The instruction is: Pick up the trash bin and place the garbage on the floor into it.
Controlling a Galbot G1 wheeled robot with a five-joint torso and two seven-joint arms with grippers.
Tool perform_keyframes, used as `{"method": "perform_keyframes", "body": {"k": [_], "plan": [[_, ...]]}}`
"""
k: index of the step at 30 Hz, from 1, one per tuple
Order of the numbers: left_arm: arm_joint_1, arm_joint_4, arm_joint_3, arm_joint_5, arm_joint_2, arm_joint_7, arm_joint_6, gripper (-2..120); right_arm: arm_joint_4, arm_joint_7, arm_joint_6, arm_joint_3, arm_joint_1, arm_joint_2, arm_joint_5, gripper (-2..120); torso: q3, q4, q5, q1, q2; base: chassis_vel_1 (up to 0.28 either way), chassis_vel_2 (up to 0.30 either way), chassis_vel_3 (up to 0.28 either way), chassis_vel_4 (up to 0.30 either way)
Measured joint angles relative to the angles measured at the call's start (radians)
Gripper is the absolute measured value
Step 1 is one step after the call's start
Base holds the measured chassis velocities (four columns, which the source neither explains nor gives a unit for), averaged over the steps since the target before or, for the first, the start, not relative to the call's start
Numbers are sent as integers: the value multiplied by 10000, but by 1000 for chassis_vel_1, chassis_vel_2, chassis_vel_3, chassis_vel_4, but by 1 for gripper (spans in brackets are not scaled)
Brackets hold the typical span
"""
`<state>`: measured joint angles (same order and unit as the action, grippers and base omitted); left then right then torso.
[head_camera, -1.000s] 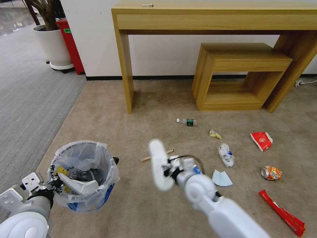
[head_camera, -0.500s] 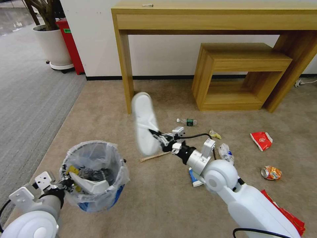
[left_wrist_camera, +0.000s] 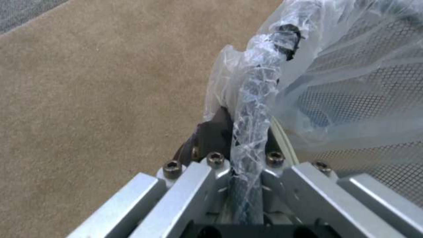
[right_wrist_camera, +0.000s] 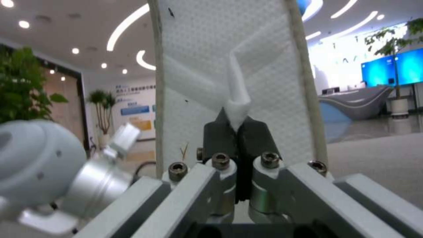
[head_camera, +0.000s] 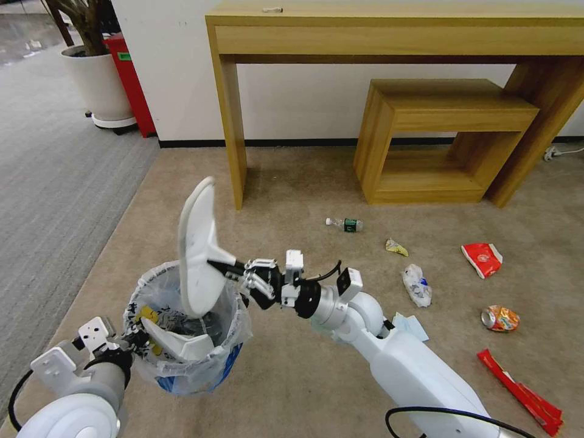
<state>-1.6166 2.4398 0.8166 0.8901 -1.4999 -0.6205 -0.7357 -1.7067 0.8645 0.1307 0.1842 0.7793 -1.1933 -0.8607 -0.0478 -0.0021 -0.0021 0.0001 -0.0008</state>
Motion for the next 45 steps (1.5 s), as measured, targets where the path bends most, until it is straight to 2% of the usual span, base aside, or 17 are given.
{"method": "perform_keyframes", "body": {"k": [10,14,15,20,21,23,28,30,31,32,34,35,37,39,42,43,45], "plan": [[-282,420,-89,-47,-72,-1,0,1,482,42,221,121,-11,-250,357,2,1,0,1,0,0,0,0,0,0],[-349,551,-156,-75,-92,-1,0,1,521,-78,255,165,47,-281,364,13,1,0,0,0,0,0,0,0,0],[-384,597,-182,-83,-96,-1,0,1,570,-97,277,165,77,-296,393,21,1,0,1,0,0,0,0,0,0],[-470,614,-218,-84,-102,-1,0,1,651,-112,287,194,120,-298,450,31,1,0,2,0,0,0,0,0,0],[-497,615,-224,-83,-116,-1,-1,1,701,-113,289,221,117,-295,506,41,1,1,2,0,0,0,0,0,0],[-508,616,-232,-79,-124,-1,0,1,721,-124,289,227,114,-297,538,50,1,0,2,0,0,0,0,0,0],[-482,616,-150,-54,-82,8,0,1,686,-223,301,146,144,-301,561,63,1,1,1,0,0,0,0,0,0],[-371,616,-4,7,2,15,0,1,565,-575,377,35,182,-255,562,71,1,1,1,0,0,0,0,0,0],[-258,553,121,72,93,26,3,1,441,-1119,447,-70,224,-171,571,78,1,1,3,0,0,0,0,0,0],[-258,553,121,72,93,26,3,1,441,-1119,447,-70,224,-171,571,78,1,1,3,0,0,0,0,0,0],[-105,287,348,156,272,21,5,1,111,-2254,411,-427,392,77,584,88,0,1,-1,0,0,0,0,0,0],[-105,287,348,156,272,21,5,1,111,-2254,411,-427,392,77,584,88,0,1,-1,0,0,0,0,0,0],[-6,104,525,273,372,-46,5,1,-171,-3497,384,-1105,698,351,830,97,0,1,1,0,0,0,0,0,0],[24,64,557,306,391,-60,6,1,-245,-3985,469,-1324,831,445,909,99,0,1,0,0,0,0,0,0,0],[127,-69,616,382,441,-91,5,1,-566,-5558,698,-2417,1498,768,1109,100,0,-1,3,0,0,0,0,0,0],[127,-69,616,382,441,-91,5,1,-566,-5558,698,-2417,1498,768,1109,100,0,-1,3,0,0,0,0,0,0],[145,-77,618,441,445,-99,5,1,-813,-6045,698,-3476,2112,950,1550,100,0,-1,5,0,0,0,0,0,0]]}}
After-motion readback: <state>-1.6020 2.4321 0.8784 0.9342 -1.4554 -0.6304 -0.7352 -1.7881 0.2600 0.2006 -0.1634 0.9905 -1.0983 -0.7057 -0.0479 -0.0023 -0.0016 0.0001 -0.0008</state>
